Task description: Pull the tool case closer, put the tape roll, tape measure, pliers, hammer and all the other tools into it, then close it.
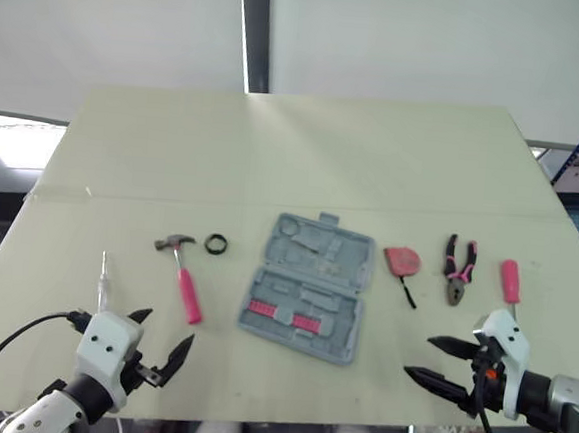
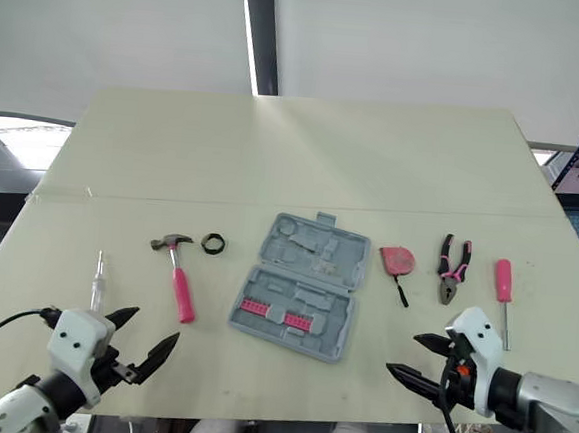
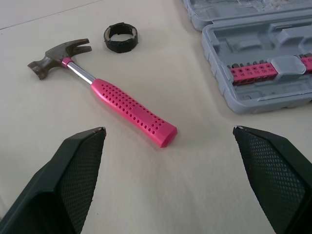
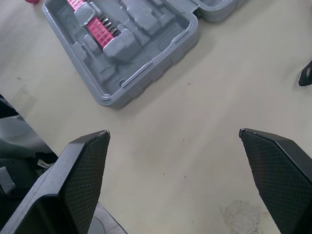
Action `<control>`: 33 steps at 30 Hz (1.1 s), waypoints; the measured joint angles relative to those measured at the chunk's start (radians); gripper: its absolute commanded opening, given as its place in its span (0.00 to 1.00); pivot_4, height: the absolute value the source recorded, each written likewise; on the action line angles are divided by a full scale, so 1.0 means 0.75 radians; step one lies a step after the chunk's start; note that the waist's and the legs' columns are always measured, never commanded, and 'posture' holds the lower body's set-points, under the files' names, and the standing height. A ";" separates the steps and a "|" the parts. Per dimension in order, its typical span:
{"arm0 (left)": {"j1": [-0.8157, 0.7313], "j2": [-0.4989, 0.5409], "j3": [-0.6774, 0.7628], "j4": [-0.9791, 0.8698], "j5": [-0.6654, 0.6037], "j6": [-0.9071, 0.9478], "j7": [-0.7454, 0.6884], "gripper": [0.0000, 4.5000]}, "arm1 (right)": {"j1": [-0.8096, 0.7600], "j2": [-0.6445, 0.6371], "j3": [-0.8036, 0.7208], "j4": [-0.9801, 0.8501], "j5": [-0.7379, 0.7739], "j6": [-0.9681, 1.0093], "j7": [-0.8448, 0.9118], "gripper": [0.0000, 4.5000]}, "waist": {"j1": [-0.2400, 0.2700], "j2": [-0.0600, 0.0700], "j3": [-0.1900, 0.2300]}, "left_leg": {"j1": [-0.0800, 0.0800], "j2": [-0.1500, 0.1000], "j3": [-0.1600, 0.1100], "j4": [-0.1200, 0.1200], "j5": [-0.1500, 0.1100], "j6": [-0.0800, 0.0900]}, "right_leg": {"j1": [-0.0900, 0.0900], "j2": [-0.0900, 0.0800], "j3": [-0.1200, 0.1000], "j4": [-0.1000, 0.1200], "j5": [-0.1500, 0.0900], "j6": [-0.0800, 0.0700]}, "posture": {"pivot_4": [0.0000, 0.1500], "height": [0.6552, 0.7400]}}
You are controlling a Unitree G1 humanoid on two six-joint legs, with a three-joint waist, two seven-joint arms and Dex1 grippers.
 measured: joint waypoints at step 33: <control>-0.549 0.162 0.039 0.097 -0.234 0.311 -0.035 0.11 | -0.204 0.058 0.048 0.051 0.010 0.090 -0.094 0.11 | 0.001 0.001 -0.002 | 0.001 0.000 -0.001 0.002 0.000 -0.001 | 0.000 0.000 0.000 0.005 0.000 0.000 | 1.00 0.97</control>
